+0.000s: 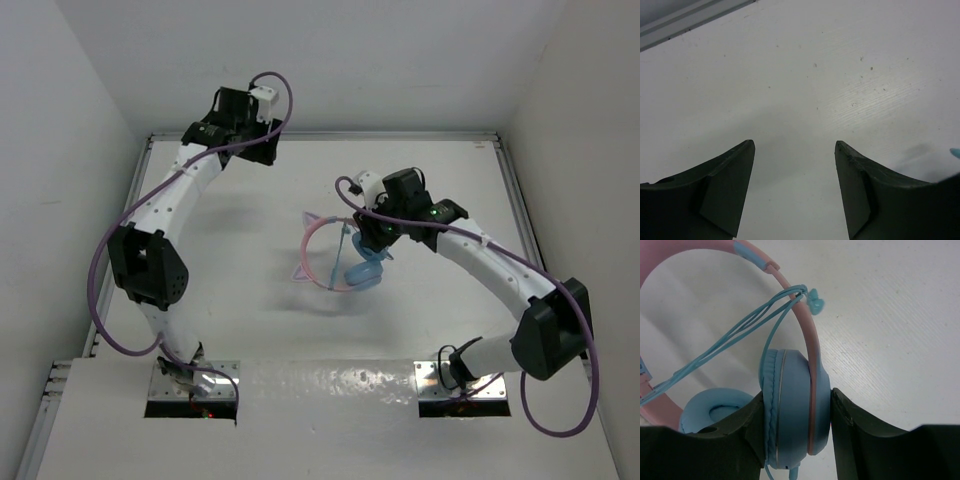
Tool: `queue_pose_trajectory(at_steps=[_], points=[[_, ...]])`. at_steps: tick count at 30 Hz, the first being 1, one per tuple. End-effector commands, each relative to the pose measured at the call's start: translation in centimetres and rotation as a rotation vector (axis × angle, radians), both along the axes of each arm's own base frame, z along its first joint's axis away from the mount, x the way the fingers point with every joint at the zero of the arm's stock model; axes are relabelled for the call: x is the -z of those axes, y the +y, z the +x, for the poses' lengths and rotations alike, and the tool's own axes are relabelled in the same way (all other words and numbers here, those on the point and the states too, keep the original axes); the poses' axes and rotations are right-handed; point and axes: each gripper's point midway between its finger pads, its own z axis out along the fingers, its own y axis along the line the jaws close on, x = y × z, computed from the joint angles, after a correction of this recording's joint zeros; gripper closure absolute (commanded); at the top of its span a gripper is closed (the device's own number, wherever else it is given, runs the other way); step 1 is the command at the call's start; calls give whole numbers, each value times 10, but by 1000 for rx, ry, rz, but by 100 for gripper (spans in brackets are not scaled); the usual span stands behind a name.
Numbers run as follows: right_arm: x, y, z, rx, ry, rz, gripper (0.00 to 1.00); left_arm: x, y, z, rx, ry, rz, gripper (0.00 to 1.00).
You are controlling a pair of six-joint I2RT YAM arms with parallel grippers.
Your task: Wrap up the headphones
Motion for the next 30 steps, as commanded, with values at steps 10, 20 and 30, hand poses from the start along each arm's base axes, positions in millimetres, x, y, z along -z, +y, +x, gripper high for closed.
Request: queue_pose_trajectory(at_steps=[10, 20, 30], points=[[-13, 31, -28, -224, 40, 123, 100, -32, -2, 1, 3, -92, -16, 37], [2, 25, -52, -202, 48, 135, 100, -27, -4, 2, 12, -83, -22, 37], [7, 29, -28, -255, 27, 46, 100, -26, 0, -1, 2, -87, -10, 37]])
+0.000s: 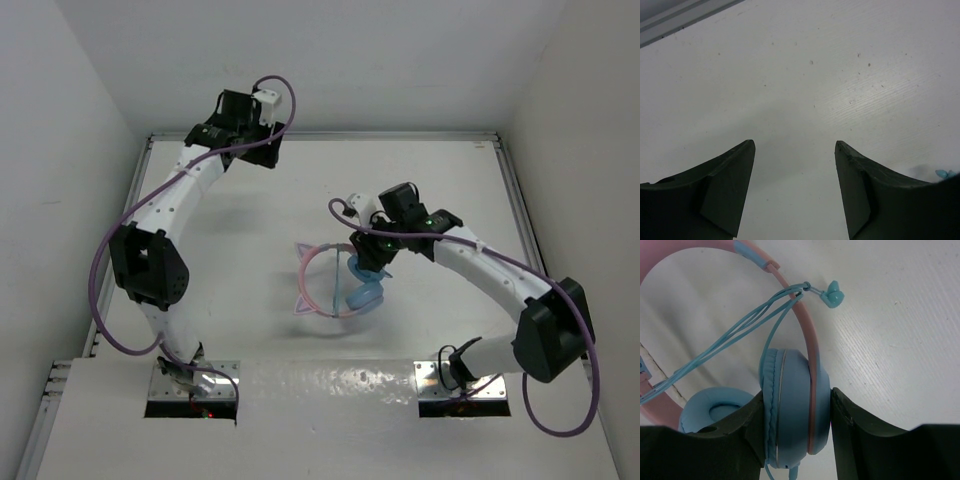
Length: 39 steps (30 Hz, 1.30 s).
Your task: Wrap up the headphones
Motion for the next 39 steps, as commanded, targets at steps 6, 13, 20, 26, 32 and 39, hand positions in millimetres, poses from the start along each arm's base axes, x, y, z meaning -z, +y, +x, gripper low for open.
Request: queue_pose_trajectory(at_steps=[6, 13, 20, 26, 32, 39], points=[[-7, 15, 19, -57, -47, 19, 100, -28, 0, -1, -8, -85, -23, 37], [-6, 8, 25, -6, -59, 23, 100, -21, 0, 0, -6, -71, -22, 37], [-13, -23, 58, 121, -89, 71, 100, -17, -1, 0, -1, -62, -20, 37], [-23, -50, 88, 173, -129, 57, 100, -14, -1, 0, -4, -55, -17, 37], [-18, -59, 100, 184, -116, 42, 100, -12, 4, 1, -16, -52, -9, 37], [-14, -64, 112, 215, -111, 50, 100, -10, 5, 2, -17, -50, -5, 37]])
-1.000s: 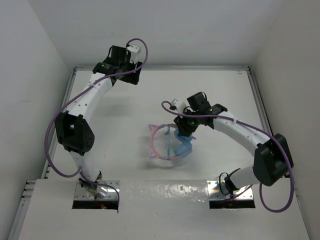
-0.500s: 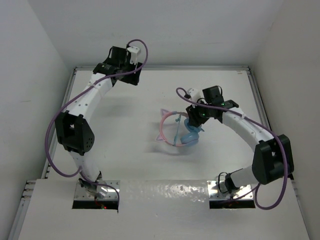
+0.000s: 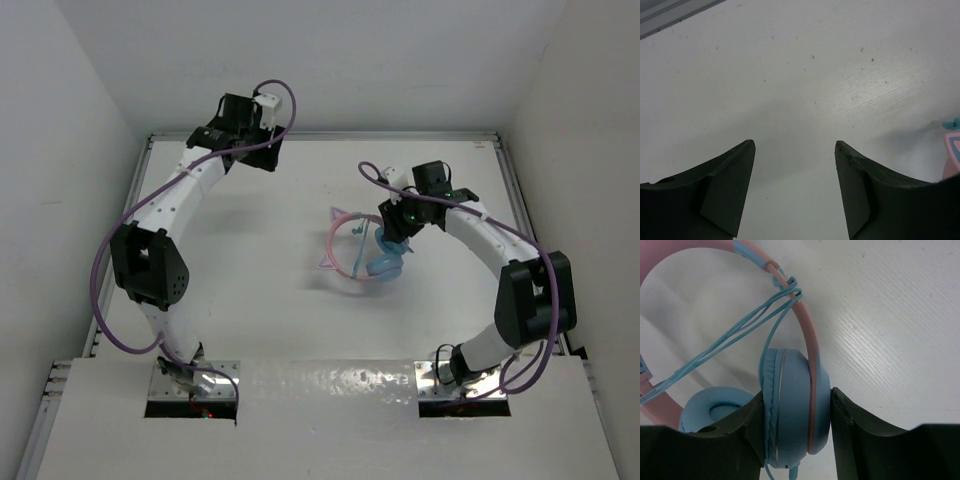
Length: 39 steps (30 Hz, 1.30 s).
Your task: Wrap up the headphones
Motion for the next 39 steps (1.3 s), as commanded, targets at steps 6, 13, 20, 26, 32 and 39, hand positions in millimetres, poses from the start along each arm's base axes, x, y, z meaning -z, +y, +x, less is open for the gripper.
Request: queue_pose_trajectory(at_steps=[6, 13, 20, 26, 32, 39], points=[[-28, 7, 41, 11, -104, 71, 100, -22, 2, 4, -6, -67, -18, 37], [-31, 6, 44, 17, -117, 81, 100, -20, 5, 5, -16, -66, -11, 37], [-33, -1, 59, 37, -128, 84, 100, -17, 4, 6, -13, -63, -11, 37], [-23, -12, 76, 61, -108, 90, 100, -13, 7, 6, -18, -55, 1, 37], [-11, -21, 87, 84, -80, 96, 100, -5, 8, 9, -23, -43, 4, 37], [-5, -29, 105, 106, -66, 93, 100, 7, 12, 14, -33, -15, -9, 37]])
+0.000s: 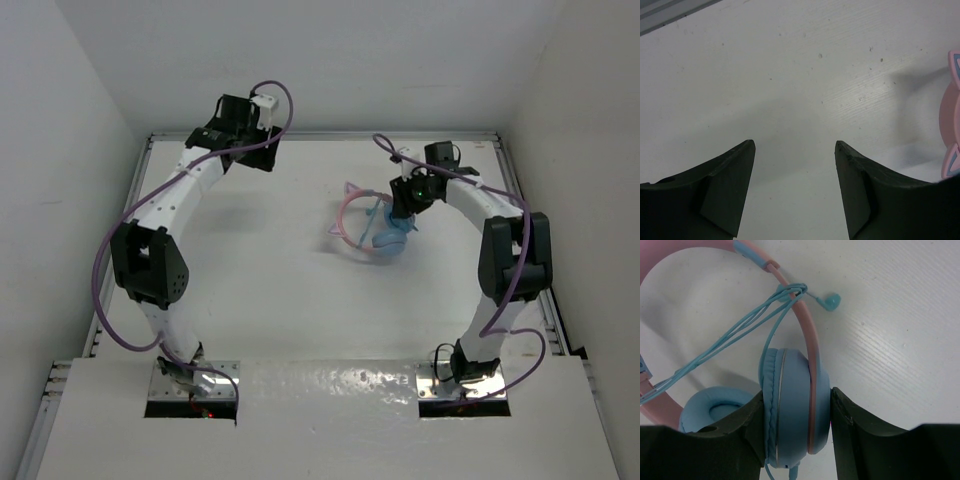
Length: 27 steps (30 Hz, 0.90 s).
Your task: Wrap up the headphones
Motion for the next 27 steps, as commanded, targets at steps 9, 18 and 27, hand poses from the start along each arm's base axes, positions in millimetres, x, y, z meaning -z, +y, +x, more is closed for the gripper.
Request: queue_pose_trajectory(at_steps=[9, 18, 27], points=[[-14, -19, 48, 49, -71, 56, 100, 17, 12, 18, -28, 13, -17, 38], [10, -30, 73, 60, -30, 63, 100, 27, 14, 22, -37, 40, -24, 38], [22, -36, 101, 117, -21, 44, 100, 38, 18, 23, -47, 71, -33, 38]])
